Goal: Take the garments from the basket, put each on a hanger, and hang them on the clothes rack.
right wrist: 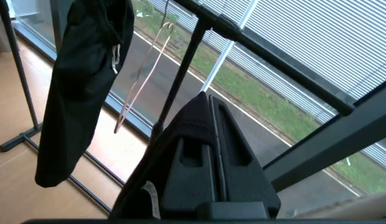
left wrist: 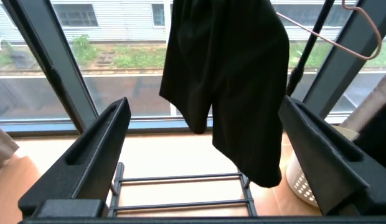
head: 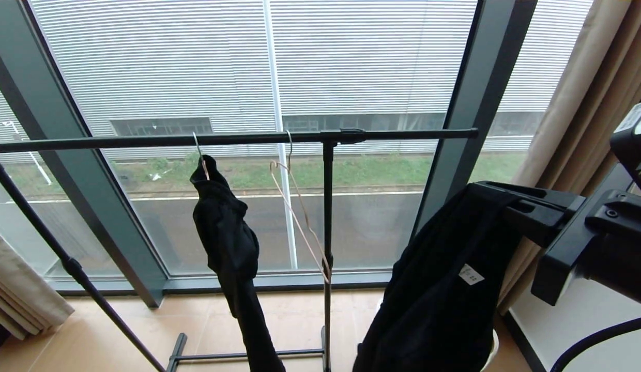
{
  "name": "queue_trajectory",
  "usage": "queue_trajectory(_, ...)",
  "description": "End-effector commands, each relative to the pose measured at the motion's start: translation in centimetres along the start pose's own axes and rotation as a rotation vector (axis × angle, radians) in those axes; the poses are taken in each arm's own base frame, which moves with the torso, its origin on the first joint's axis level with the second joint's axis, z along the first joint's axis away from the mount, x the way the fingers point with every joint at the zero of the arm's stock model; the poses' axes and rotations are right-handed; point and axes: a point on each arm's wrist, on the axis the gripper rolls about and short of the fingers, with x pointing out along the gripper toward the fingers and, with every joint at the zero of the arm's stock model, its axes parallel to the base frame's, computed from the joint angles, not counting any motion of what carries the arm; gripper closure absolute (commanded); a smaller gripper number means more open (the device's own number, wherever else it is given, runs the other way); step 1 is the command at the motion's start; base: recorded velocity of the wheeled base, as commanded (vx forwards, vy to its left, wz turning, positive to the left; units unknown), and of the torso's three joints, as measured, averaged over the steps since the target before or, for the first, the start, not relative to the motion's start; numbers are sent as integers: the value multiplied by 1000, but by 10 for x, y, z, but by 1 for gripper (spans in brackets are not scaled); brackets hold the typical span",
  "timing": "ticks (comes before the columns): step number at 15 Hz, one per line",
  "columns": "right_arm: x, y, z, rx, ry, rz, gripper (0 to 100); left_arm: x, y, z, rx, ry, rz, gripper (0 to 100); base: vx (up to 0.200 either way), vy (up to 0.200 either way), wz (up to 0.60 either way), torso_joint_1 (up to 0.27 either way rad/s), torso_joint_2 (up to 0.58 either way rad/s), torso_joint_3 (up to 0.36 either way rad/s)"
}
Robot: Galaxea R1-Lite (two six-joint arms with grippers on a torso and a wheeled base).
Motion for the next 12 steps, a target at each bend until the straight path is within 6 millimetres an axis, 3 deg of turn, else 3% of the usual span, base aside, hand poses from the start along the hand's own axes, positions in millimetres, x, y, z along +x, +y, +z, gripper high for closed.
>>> queue_trajectory(1,-2,-1,1,2,-7,-1,100,0,0,0,0,1,0,0,-200,200,0,7,7,-2)
queue_trajectory(4,-2,-1,1,2,-7,-1,100,0,0,0,0,1,0,0,-200,200,0,1,6,-1)
queue_trajectory(8,-2,-1,1,2,-7,-1,100,0,0,0,0,1,1,0,0,200,0,-5,0,0)
queue_trajectory(12,-2,-1,0,1,-4,0,100,0,0,0,0,1,0,0,0,0,0,0,0,0)
